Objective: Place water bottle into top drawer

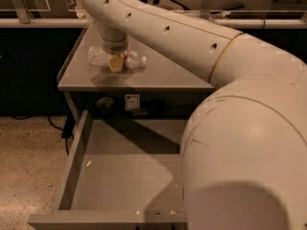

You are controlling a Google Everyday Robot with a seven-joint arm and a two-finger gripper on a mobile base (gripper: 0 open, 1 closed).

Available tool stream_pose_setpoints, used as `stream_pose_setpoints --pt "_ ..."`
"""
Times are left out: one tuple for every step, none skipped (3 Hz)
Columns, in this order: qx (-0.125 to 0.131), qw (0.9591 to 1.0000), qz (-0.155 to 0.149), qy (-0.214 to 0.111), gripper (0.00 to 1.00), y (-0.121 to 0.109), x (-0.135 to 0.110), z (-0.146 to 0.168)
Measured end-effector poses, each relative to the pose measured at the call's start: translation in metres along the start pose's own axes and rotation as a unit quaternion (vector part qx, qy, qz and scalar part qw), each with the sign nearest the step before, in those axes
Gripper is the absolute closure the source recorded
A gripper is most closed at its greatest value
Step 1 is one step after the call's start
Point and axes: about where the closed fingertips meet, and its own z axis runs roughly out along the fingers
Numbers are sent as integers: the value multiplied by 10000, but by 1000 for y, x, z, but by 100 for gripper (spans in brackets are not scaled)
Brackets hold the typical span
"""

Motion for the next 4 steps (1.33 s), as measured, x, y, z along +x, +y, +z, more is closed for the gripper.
stream_pose_setpoints --pt "-5 10000 -2 1 0 0 0 0" --pt "-16 10000 -10 4 0 0 0 2" --pt "-69 9999 -145 19 0 -8 0 11" --pt "-49 9993 -350 90 0 -25 1 22"
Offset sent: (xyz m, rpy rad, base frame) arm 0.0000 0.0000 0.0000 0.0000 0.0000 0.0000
